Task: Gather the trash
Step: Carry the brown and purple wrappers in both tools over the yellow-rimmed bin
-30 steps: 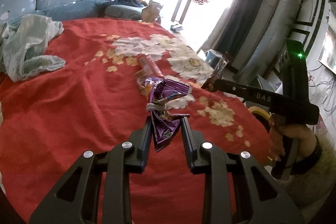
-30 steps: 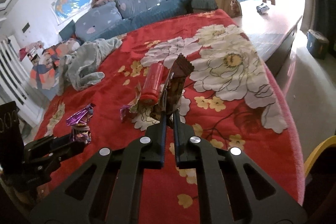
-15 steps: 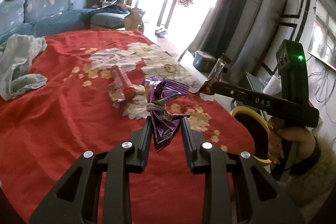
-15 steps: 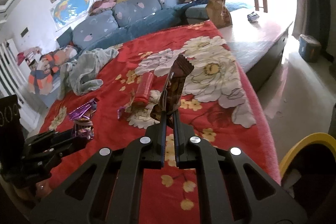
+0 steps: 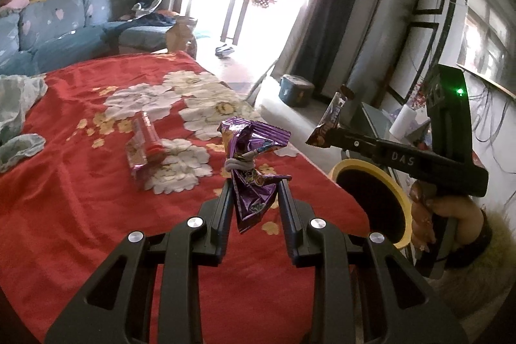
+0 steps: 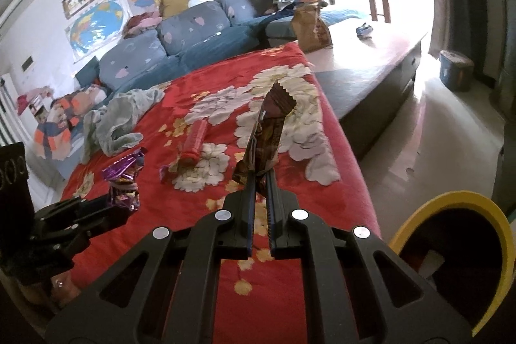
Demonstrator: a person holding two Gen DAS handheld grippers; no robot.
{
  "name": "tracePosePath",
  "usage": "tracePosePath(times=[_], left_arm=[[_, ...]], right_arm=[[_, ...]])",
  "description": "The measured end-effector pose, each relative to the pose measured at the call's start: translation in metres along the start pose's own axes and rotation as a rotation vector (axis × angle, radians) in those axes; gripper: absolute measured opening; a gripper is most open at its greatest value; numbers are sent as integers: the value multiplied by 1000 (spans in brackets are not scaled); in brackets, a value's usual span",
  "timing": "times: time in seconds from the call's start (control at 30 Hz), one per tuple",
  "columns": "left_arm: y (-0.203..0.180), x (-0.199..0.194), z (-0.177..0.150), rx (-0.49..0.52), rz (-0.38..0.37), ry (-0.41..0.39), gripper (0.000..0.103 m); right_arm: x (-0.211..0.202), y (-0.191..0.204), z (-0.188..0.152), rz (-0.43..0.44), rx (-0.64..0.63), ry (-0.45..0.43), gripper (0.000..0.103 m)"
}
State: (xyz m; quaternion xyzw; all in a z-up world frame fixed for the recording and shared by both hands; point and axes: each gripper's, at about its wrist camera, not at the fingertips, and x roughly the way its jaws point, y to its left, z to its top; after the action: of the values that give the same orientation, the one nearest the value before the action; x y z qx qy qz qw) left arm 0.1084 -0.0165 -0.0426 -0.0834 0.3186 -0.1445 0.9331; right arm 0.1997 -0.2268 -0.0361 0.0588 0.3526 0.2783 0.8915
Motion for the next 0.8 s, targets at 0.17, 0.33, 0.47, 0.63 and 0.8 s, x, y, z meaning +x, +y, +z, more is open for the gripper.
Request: tracePosePath(times=[0.17, 0.33, 0.47, 0.63, 0.8], left_arm=[[-14, 7, 2, 23, -21, 7, 26], [-29, 15, 3, 49, -45, 17, 26], [-42, 21, 3, 70, -62, 27, 26], [-56, 27, 3, 92, -80, 36, 26], [-71, 35, 3, 120, -100, 48, 26]], right_arm=[[-9, -18, -7, -17, 37, -2, 4], [-20, -35, -14, -40, 82, -13, 4], [-28, -49, -18, -58, 114, -26, 4], [-38, -66, -25, -78, 157, -41, 4], [-45, -79, -30, -100, 189, -54, 4]])
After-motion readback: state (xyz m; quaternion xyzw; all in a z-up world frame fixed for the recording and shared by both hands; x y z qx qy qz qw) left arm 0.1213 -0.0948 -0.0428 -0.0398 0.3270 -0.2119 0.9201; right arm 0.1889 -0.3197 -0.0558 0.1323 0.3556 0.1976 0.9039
